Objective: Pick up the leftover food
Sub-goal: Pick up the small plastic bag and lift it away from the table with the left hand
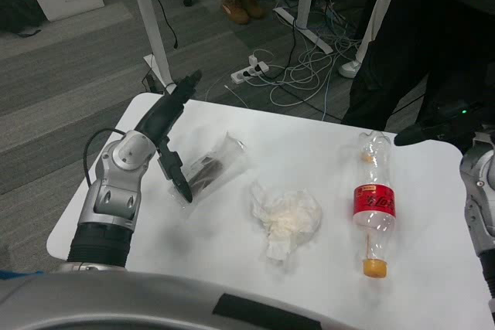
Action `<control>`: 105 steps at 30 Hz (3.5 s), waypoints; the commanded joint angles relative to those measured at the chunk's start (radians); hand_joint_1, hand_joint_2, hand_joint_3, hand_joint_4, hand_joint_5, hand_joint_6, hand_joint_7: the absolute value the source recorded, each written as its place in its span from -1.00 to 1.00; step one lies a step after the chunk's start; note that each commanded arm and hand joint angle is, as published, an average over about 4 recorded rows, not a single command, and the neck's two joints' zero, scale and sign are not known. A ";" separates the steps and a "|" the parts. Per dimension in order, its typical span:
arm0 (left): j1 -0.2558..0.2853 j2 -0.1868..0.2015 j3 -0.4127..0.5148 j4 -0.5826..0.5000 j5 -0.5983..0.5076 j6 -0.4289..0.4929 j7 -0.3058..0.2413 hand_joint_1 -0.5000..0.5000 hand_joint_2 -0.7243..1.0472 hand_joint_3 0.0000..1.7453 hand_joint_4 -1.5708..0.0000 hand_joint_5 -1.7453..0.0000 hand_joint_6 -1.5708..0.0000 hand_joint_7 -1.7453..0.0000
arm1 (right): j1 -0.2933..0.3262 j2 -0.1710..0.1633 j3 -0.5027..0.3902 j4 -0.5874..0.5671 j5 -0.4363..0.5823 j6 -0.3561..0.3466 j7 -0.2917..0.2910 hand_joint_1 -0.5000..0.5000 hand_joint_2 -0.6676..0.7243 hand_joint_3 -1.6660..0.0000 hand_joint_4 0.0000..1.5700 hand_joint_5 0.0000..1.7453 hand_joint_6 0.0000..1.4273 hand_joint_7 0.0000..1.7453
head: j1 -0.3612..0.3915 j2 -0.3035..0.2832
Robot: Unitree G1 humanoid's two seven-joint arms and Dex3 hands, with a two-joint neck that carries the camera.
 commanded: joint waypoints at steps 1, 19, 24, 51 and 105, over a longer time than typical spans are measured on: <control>0.021 0.022 -0.045 0.002 0.034 0.027 -0.005 -1.00 -0.70 -1.00 1.00 1.00 1.00 1.00 | 0.003 -0.011 0.008 0.011 0.023 -0.011 -0.002 -0.83 0.91 1.00 -1.00 -1.00 -1.00 -1.00 | 0.001 0.004; 0.121 0.056 -0.185 -0.031 0.181 0.228 -0.045 -1.00 -0.70 -1.00 1.00 1.00 1.00 1.00 | 0.020 -0.012 0.027 0.024 0.060 -0.009 0.001 -0.83 0.91 1.00 -1.00 -1.00 -1.00 -1.00 | 0.004 0.003; 0.145 0.077 -0.222 -0.080 0.300 0.315 -0.064 -1.00 -0.70 -1.00 1.00 1.00 1.00 1.00 | 0.020 -0.016 0.044 0.035 0.073 -0.009 0.006 -0.83 0.91 1.00 -1.00 -1.00 -1.00 -1.00 | 0.011 -0.006; 0.103 0.124 -0.544 0.062 0.593 0.582 -0.216 -1.00 0.30 -1.00 1.00 1.00 1.00 0.92 | 0.037 -0.017 0.080 0.068 0.142 -0.014 0.021 -0.85 0.91 1.00 -1.00 -1.00 -1.00 -1.00 | 0.061 0.007; 0.044 0.313 -0.706 -0.088 0.288 0.904 -0.256 -0.66 0.80 -0.90 0.68 -0.47 1.00 0.24 | 0.057 -0.025 0.096 0.059 0.170 -0.013 0.026 -0.92 0.82 1.00 -1.00 -1.00 -1.00 -1.00 | 0.107 -0.015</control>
